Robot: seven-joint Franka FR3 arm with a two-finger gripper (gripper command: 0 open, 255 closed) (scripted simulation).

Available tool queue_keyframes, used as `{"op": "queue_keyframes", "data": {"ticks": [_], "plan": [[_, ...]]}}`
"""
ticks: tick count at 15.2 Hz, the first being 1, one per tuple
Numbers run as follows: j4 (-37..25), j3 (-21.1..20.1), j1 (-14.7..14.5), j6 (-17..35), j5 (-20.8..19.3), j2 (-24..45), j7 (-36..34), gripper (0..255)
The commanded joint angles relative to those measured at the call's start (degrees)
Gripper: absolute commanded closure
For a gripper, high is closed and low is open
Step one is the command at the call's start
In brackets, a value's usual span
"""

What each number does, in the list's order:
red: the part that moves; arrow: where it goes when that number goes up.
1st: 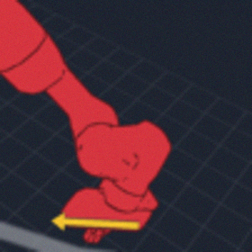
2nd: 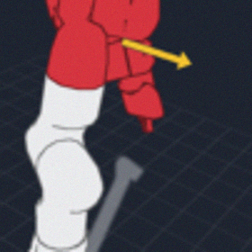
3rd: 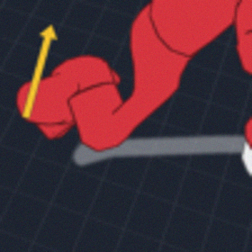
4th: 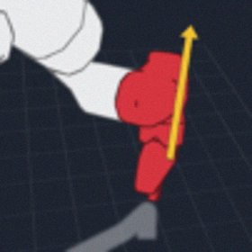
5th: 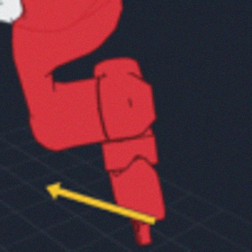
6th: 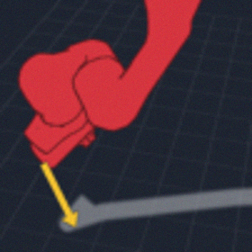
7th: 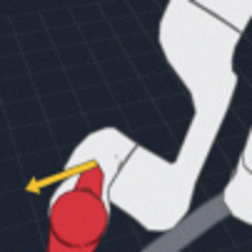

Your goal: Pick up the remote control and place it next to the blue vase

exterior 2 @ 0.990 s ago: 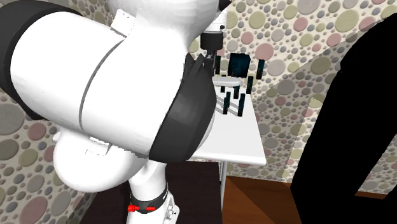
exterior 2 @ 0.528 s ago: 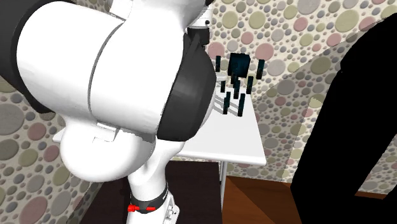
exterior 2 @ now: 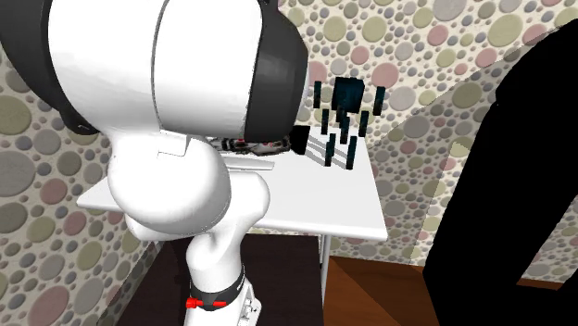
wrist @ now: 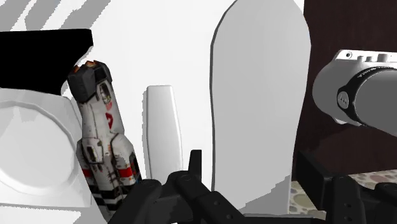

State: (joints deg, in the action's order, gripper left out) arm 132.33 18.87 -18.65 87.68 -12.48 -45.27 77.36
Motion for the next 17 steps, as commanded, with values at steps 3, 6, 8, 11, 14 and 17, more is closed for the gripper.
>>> {"op": "queue_keyframes", "data": {"ticks": [3,6,8,11,14,17], "plan": [[-1.8,-3.7,-2.5,2.2,3.6,4.5,-4.8,255],[-3.9,-5.9,-4.2,3.7,5.7,8.4,-7.9,255],[-5.6,-7.4,-5.2,4.7,7.1,11.2,-9.8,255],[-8.7,-9.4,-6.8,5.9,8.8,15.6,-12.6,255],[-12.4,-11.2,-8.1,6.9,10.3,20.4,-15.2,255],[-16.7,-12.9,-9.3,7.5,11.6,25.4,-17.7,255]]}}
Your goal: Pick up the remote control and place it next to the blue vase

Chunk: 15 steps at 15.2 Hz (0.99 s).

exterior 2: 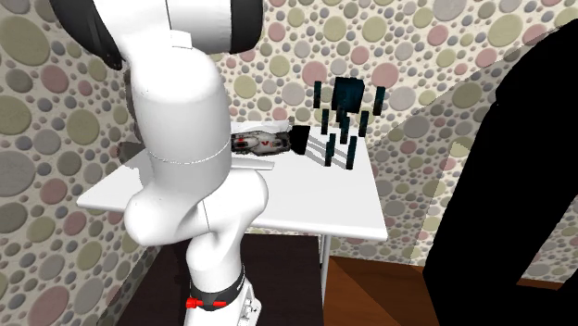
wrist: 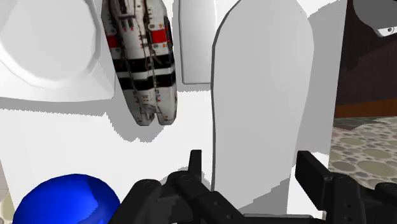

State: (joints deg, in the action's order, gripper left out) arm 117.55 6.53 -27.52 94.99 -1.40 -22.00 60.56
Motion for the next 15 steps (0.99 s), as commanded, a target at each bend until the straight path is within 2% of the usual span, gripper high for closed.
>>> {"op": "queue_keyframes", "data": {"ticks": [1,7,12,15], "plan": [[-3.5,-1.2,-0.9,0.3,0.8,3.8,-1.7,255],[-14.6,-4.0,-3.1,0.1,2.2,14.7,-6.4,255],[-27.0,-6.1,-4.9,-1.8,2.6,25.2,-10.3,255],[-24.2,-6.1,-4.9,0.7,2.6,24.8,-10.2,255]]}}
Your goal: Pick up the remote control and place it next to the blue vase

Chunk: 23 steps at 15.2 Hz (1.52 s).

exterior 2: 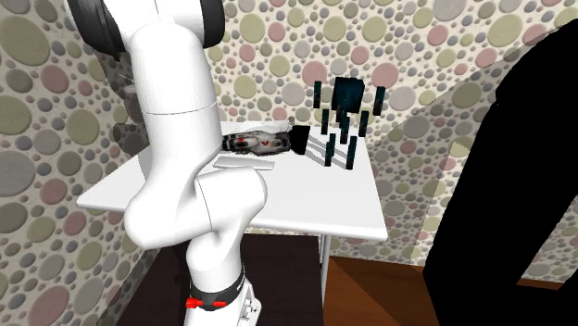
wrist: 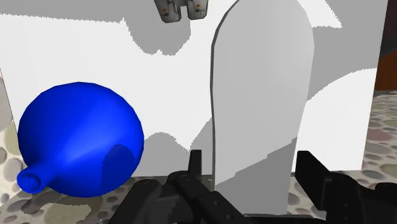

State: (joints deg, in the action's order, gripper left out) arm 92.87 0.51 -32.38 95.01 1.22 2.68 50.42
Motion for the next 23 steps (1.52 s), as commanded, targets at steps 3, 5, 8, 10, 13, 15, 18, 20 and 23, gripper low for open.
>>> {"op": "queue_keyframes", "data": {"ticks": [3,5,8,10,13,15,18,20,23], "plan": [[3.1,0.0,-0.1,3.0,0.0,-0.1,-0.1,255],[4.7,0.0,-0.1,4.6,0.0,-0.2,0.0,255],[7.1,-0.1,-0.1,6.9,0.0,-0.3,0.0,255],[8.6,-0.1,-0.1,8.4,0.0,-0.2,0.0,255],[10.7,-0.1,-0.1,10.7,0.0,-0.1,0.1,255],[12.1,-0.1,-0.1,12.2,0.1,0.1,0.1,255],[14.0,-0.1,-0.1,14.5,0.1,0.4,0.2,255],[15.2,-0.1,-0.1,16.0,0.1,0.7,0.2,255],[16.9,-0.1,-0.1,18.2,0.1,1.2,0.2,255]]}}
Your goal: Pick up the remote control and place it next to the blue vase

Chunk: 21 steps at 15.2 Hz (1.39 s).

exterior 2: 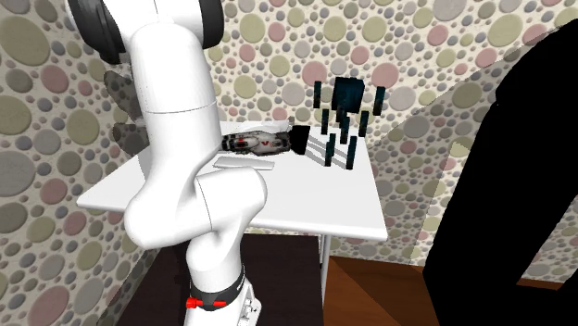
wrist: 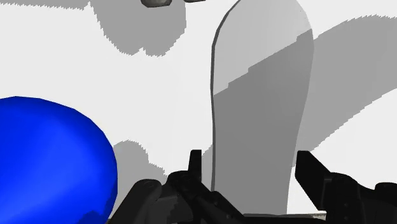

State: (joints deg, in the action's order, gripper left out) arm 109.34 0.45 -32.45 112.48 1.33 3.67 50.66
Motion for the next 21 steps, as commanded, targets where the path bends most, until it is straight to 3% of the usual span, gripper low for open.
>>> {"op": "queue_keyframes", "data": {"ticks": [1,21], "plan": [[1.0,0.0,0.0,1.4,0.0,0.4,0.0,255],[9.2,-0.1,0.0,15.8,0.3,6.6,0.4,255]]}}
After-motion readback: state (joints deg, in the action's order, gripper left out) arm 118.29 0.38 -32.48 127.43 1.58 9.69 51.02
